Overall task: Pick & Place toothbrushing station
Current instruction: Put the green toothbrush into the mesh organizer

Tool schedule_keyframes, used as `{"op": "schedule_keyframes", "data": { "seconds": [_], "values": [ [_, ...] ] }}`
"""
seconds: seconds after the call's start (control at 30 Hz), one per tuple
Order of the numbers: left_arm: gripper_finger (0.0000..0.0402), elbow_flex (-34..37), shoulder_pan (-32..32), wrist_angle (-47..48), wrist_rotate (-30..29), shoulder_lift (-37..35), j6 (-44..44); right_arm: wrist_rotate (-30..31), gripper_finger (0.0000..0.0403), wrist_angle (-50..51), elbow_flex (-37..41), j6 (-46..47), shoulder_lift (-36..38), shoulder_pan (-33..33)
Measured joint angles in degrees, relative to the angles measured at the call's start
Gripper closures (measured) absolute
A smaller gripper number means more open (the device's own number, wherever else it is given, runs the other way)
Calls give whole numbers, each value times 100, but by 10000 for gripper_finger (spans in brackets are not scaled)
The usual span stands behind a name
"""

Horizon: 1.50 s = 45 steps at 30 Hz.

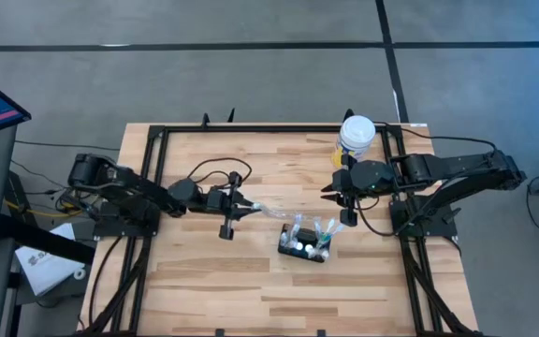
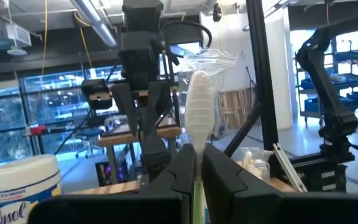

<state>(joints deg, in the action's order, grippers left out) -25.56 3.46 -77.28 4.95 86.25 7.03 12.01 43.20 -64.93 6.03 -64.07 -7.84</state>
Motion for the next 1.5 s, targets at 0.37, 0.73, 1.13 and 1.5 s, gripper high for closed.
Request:
{"op": "schedule_keyframes", "data": {
  "seconds": [0.37,0.73,1.13,1.5],
  "values": [
    [395,-483,27,-484,109,913,-362,1,335,0,0,0,0,0],
    [395,-976,114,-504,111,1299,-646,0,335,4,0,-8,0,0],
    [395,-981,138,-502,111,1297,-645,2,335,-39,0,-44,0,0],
    [395,-1291,138,-633,111,1997,-702,0,335,-37,-2,-44,0,0]
  ]
}}
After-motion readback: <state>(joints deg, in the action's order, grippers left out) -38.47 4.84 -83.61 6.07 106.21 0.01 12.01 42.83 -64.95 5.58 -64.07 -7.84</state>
